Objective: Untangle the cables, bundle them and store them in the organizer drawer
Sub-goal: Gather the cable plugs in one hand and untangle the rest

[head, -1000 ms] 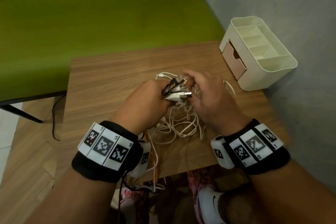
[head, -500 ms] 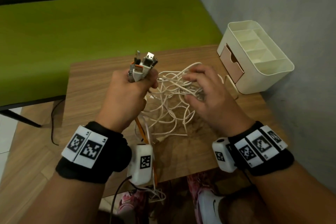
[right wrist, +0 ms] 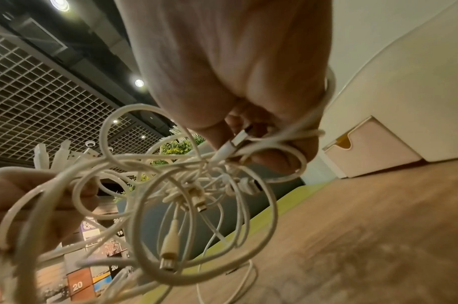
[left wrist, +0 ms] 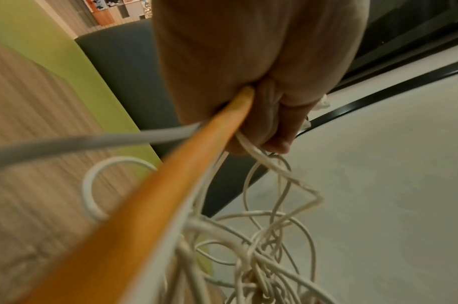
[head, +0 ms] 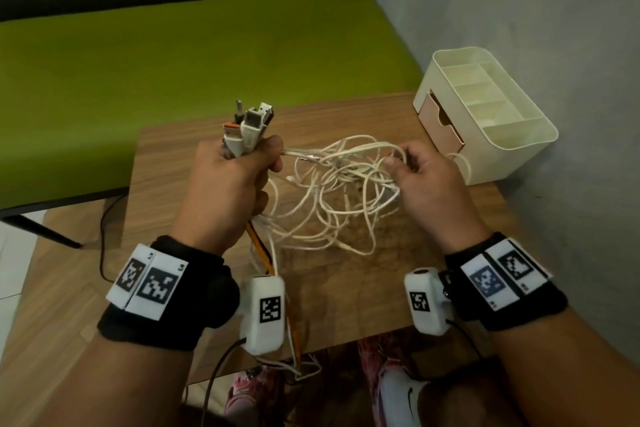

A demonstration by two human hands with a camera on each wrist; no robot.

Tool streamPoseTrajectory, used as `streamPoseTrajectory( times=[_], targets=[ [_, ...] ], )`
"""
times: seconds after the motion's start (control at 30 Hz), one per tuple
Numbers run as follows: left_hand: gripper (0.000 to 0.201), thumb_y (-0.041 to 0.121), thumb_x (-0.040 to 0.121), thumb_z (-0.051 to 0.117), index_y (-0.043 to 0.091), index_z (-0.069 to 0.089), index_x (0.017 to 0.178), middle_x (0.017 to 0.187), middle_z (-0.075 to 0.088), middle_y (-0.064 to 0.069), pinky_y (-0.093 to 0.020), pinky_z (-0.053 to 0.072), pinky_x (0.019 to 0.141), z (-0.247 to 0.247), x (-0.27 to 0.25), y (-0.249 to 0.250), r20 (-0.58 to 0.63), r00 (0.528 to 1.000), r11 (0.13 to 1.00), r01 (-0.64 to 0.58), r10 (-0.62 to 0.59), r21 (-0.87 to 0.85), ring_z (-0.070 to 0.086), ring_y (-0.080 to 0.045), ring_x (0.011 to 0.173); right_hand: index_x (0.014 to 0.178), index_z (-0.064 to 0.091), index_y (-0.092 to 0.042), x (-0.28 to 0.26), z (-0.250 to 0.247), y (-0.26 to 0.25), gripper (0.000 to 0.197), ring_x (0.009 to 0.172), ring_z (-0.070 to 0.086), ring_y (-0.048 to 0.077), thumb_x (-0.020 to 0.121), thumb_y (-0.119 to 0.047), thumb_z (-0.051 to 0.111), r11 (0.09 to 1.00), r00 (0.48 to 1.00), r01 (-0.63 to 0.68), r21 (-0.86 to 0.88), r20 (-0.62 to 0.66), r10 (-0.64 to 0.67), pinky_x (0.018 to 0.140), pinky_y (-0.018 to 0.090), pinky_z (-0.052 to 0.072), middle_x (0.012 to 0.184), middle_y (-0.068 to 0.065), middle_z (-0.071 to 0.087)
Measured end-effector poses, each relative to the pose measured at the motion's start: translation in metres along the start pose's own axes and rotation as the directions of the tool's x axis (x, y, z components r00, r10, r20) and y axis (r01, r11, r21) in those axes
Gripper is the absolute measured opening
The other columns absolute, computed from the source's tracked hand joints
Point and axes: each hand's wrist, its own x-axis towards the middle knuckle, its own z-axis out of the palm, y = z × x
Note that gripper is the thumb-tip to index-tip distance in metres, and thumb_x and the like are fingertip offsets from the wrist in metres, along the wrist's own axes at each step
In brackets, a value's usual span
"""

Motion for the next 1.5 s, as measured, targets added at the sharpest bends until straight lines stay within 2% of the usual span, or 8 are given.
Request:
streamPoseTrajectory(
  times=[0.17, 0.3, 0.4, 0.5, 0.7, 0.83, 1.13, 1.5],
  targets=[
    [0.035, 0.012, 0.096, 0.057, 0.009, 0.055, 0.062, 0.05, 0.021, 0.001, -0.018, 0.017, 0.041, -0.002, 0.0, 0.0, -0.003, 0.999, 0.999, 0.038, -0.038, -0.004, 0.014, -0.012, 0.041, 0.095, 0.065, -0.026, 0.0, -0.002, -0.002, 0.005, 0.089, 0.062, 0.014, 0.095, -0.03, 0.061, 1.0, 0.983, -0.013, -0.012, 0.183, 0.015, 0.081, 0.041, 0.053, 0.095, -0.005, 0.064],
    [0.035, 0.016, 0.095, 0.06, 0.008, 0.056, 0.061, 0.048, 0.023, 0.002, -0.023, 0.017, 0.043, -0.001, -0.001, -0.003, 0.052, 0.997, 0.99, 0.055, -0.063, 0.13, 0.015, -0.015, 0.041, 0.089, 0.075, -0.026, -0.005, -0.021, -0.012, 0.02, 0.114, 0.058, 0.004, 0.082, -0.043, 0.066, 0.968, 0.887, -0.042, 0.249, 0.455, -0.078, 0.094, 0.034, 0.046, 0.119, -0.017, 0.06],
    [0.037, 0.018, 0.094, 0.062, 0.013, 0.058, 0.058, 0.049, 0.024, -0.001, -0.024, 0.017, 0.044, 0.005, -0.002, -0.005, 0.088, 0.992, 0.984, 0.071, -0.087, 0.164, 0.015, -0.015, 0.043, 0.063, 0.068, -0.01, -0.005, -0.024, -0.021, 0.041, 0.105, 0.064, 0.006, 0.09, -0.039, 0.059, 0.943, 0.946, 0.089, 0.319, 0.271, -0.181, 0.094, 0.042, 0.046, 0.107, -0.008, 0.069],
    [0.037, 0.018, 0.094, 0.063, 0.014, 0.059, 0.058, 0.05, 0.026, -0.001, -0.027, 0.016, 0.045, 0.009, -0.005, -0.003, 0.138, 0.986, 0.976, 0.069, -0.098, 0.205, 0.017, -0.015, 0.045, 0.071, 0.066, -0.006, -0.004, -0.016, -0.022, 0.031, 0.083, 0.069, 0.013, 0.092, -0.029, 0.067, 0.966, 0.985, 0.08, 0.246, 0.13, -0.114, 0.081, 0.045, 0.057, 0.085, 0.001, 0.073],
    [0.034, 0.024, 0.092, 0.065, 0.014, 0.058, 0.059, 0.043, 0.034, 0.009, -0.03, 0.021, 0.046, 0.019, -0.011, -0.006, 0.193, 0.976, 0.949, 0.033, -0.098, 0.315, 0.024, -0.015, 0.038, 0.089, 0.071, -0.029, -0.001, -0.003, -0.017, 0.005, 0.081, 0.066, 0.007, 0.086, -0.032, 0.073, 0.995, 0.94, -0.095, -0.015, 0.327, 0.095, 0.072, 0.03, 0.056, 0.088, -0.01, 0.07],
    [0.033, 0.024, 0.09, 0.064, 0.016, 0.058, 0.058, 0.042, 0.036, 0.008, -0.027, 0.025, 0.046, 0.018, -0.01, -0.007, 0.198, 0.976, 0.929, 0.008, -0.087, 0.371, 0.027, -0.013, 0.037, 0.088, 0.07, -0.021, 0.002, -0.002, -0.014, 0.019, 0.086, 0.067, 0.018, 0.085, -0.039, 0.073, 0.971, 0.887, -0.166, -0.171, 0.404, 0.222, 0.074, 0.033, 0.053, 0.09, -0.002, 0.072],
    [0.031, 0.013, 0.093, 0.062, 0.0, 0.058, 0.065, 0.038, 0.038, 0.011, -0.028, 0.026, 0.048, 0.02, -0.014, -0.005, 0.216, 0.972, 0.874, -0.024, -0.094, 0.485, 0.031, -0.002, 0.035, 0.114, 0.061, -0.031, -0.001, 0.009, -0.013, 0.036, 0.096, 0.065, 0.008, 0.082, -0.032, 0.078, 0.971, 0.777, -0.179, -0.159, 0.583, 0.239, 0.089, 0.033, 0.054, 0.103, -0.013, 0.068],
    [0.026, 0.014, 0.093, 0.063, -0.002, 0.064, 0.073, 0.037, 0.04, 0.013, -0.015, 0.025, 0.041, 0.019, -0.017, 0.001, 0.198, 0.974, 0.862, -0.009, -0.107, 0.508, 0.032, 0.0, 0.033, 0.086, 0.059, -0.024, -0.007, 0.018, -0.014, 0.009, 0.084, 0.064, 0.018, 0.089, -0.026, 0.067, 0.979, 0.855, -0.124, -0.159, 0.484, 0.187, 0.078, 0.041, 0.055, 0.088, -0.004, 0.068]
  ],
)
